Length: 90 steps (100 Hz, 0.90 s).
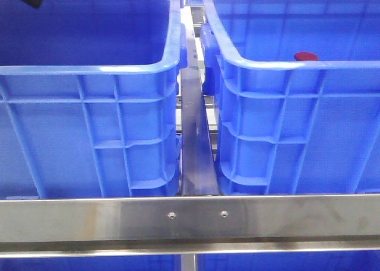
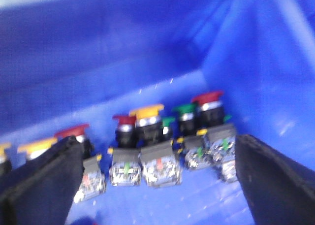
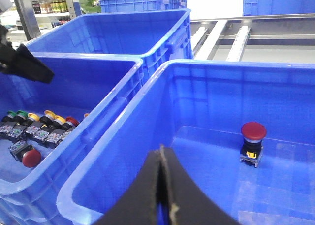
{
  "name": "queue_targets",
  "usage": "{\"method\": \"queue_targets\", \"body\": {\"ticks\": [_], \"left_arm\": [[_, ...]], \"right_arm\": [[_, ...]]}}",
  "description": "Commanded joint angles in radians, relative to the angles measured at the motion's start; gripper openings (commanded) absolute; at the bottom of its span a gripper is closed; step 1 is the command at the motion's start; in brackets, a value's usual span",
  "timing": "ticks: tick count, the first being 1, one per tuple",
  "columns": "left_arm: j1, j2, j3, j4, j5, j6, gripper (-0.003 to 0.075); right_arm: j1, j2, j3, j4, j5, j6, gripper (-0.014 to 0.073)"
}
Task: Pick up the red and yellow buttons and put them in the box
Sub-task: 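Move the left gripper down onto a yellow-capped push-button, then close the left gripper on the yellow button and lift it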
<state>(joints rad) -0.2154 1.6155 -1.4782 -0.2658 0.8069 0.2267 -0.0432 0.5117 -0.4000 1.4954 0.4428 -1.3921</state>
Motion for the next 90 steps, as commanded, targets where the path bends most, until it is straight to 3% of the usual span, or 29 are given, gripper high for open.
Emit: {"method": "queue_targets", "body": {"ticks": [1, 27, 90], "left_arm": [[-0.041, -0.01, -0.035, 0.093, -0.051, -0.102, 0.0585], [-0.082, 0.093, -0.035, 0.143, -0.045, -0.216, 0.0585], [-0.082, 0.224, -0.035, 0.143, -0.095, -0.217, 0.0582]], "right_arm": [[-0.001, 0.0, -0.026, 0.031, 0.005, -0.007, -0.0061], [-0.001, 0.0, -0.026, 0.031, 0.005, -0.007, -0.0061], [-0.001, 0.0, -0.026, 0.031, 0.008, -0.007, -0.0061]]}}
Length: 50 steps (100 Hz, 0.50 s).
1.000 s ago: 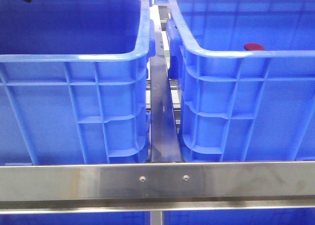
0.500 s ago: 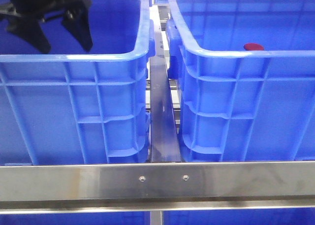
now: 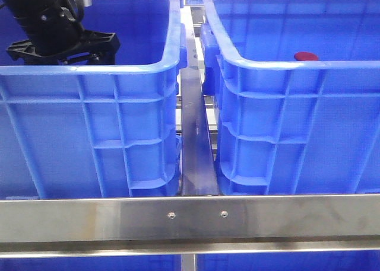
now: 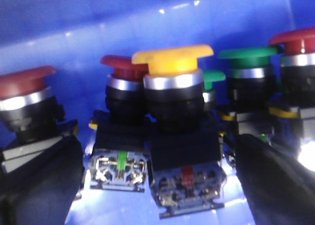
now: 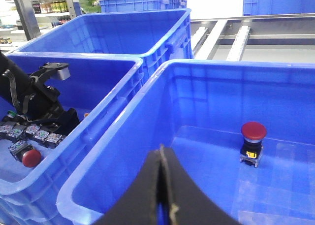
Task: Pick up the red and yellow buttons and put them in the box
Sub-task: 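Close the left gripper on the yellow button and lift it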
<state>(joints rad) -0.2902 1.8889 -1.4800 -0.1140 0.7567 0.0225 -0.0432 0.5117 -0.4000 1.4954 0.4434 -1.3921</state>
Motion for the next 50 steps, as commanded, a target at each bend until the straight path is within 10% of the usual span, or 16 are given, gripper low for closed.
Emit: {"method": "queue_targets", "body": {"ticks": [1, 50], "left_arm": [[-0.007, -0.049, -0.034, -0.008, -0.045, -0.013, 0.058], [-0.007, -0.053, -0.034, -0.016, -0.048, -0.013, 0.0115]], "right_arm": [[-0.001, 0.0, -0.026, 0.031, 0.008, -0.007, -0.0061], [-0.001, 0.0, -0.026, 0.031, 0.008, -0.007, -0.0061]]}}
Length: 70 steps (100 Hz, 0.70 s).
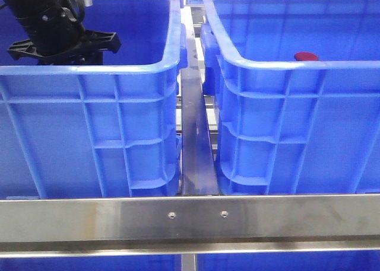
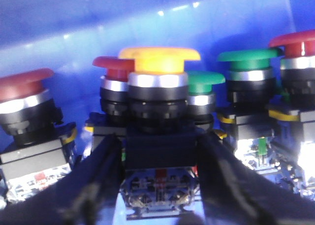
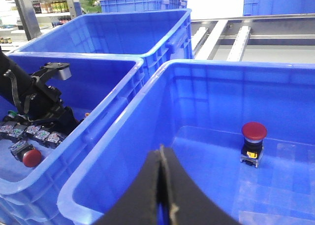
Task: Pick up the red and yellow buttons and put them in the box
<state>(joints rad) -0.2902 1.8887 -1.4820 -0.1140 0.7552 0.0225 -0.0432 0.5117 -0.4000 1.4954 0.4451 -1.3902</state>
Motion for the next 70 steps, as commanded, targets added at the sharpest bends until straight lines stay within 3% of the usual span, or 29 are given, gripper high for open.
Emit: {"method": "queue_targets", "body": {"ticks": [1, 29, 54, 70], "left_arm": [[-0.007, -0.055, -0.031, -0.017, -0.047, -0.013, 0.0112], [-0.007, -0.152, -0.031, -0.06, -0.03, 0.01, 0.0083], [-0.007, -0.285, -0.031, -0.354, 0.001, 0.298, 0.0083], [-0.007, -0.316, -0.031, -0.598, 0.095, 0.495, 0.0083]], "right_arm": [[-0.001, 0.0, -0.026, 0.031, 0.006, -0.009, -0.0061], [-0.001, 0.0, -0.026, 0.031, 0.006, -0.009, -0.0061], [-0.001, 0.0, -0.026, 0.031, 0.006, -0.009, -0.0061], [-0.001, 0.0, -0.026, 0.031, 0.007, -0.009, -0.0061]]}}
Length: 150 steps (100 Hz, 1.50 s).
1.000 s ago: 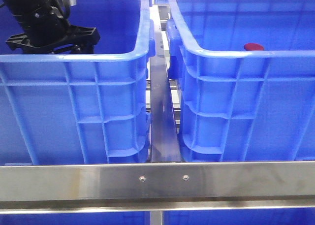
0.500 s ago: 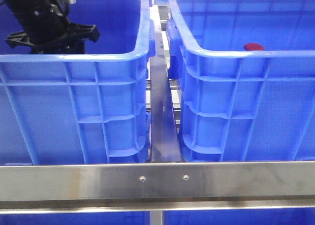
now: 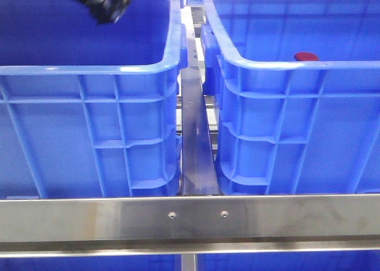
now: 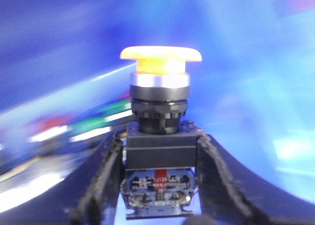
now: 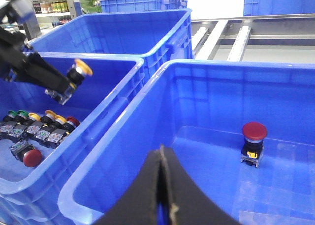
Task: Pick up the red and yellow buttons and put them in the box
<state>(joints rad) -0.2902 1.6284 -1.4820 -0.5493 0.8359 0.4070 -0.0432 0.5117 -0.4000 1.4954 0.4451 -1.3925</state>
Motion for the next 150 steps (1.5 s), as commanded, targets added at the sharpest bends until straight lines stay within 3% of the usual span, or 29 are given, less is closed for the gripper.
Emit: {"method": "queue_targets", "body": {"ticks": [1, 11, 23, 59, 86, 95, 100, 112, 117, 136, 150], "left_arm": [[-0.007, -0.056, -0.031, -0.188, 0.02, 0.119, 0.0083], [-0.009, -0.056, -0.031, -0.335, 0.107, 0.237, 0.0083], [-0.041, -0.056, -0.031, -0.411, 0.154, 0.308, 0.0083], [-0.204, -0.054, -0.031, -0.413, 0.201, 0.322, 0.0083], [-0.227, -0.054, -0.031, -0.413, 0.201, 0.322, 0.0083], [-0.227, -0.054, -0.031, -0.413, 0.201, 0.322, 0.0083], [-0.227, -0.054, -0.031, -0.413, 0.201, 0.322, 0.0083], [-0.227, -0.054, -0.031, -0.413, 0.201, 0.322, 0.0083], [-0.227, -0.054, -0.031, -0.413, 0.201, 0.322, 0.0083], [-0.227, -0.054, -0.031, -0.413, 0.201, 0.322, 0.0083], [-0.227, -0.054, -0.031, -0.413, 0.201, 0.322, 0.0083]], "right_arm": [[-0.001, 0.0, -0.026, 0.031, 0.007, -0.007, -0.0061], [-0.001, 0.0, -0.026, 0.031, 0.01, -0.007, -0.0061], [-0.001, 0.0, -0.026, 0.031, 0.01, -0.007, -0.0061], [-0.001, 0.0, -0.026, 0.031, 0.013, -0.007, -0.0061], [-0.001, 0.0, -0.026, 0.031, 0.012, -0.007, -0.0048], [-0.001, 0.0, -0.026, 0.031, 0.024, -0.007, 0.0054], [-0.001, 0.0, -0.028, 0.031, 0.04, -0.007, 0.0166], [-0.001, 0.002, -0.028, 0.065, 0.054, -0.006, 0.0529], [-0.001, 0.009, -0.028, 0.1, 0.049, -0.006, 0.0605], [-0.001, 0.081, -0.058, 0.192, 0.104, 0.024, 0.059], [-0.001, 0.164, -0.132, 0.2, 0.169, 0.165, 0.0578]]}}
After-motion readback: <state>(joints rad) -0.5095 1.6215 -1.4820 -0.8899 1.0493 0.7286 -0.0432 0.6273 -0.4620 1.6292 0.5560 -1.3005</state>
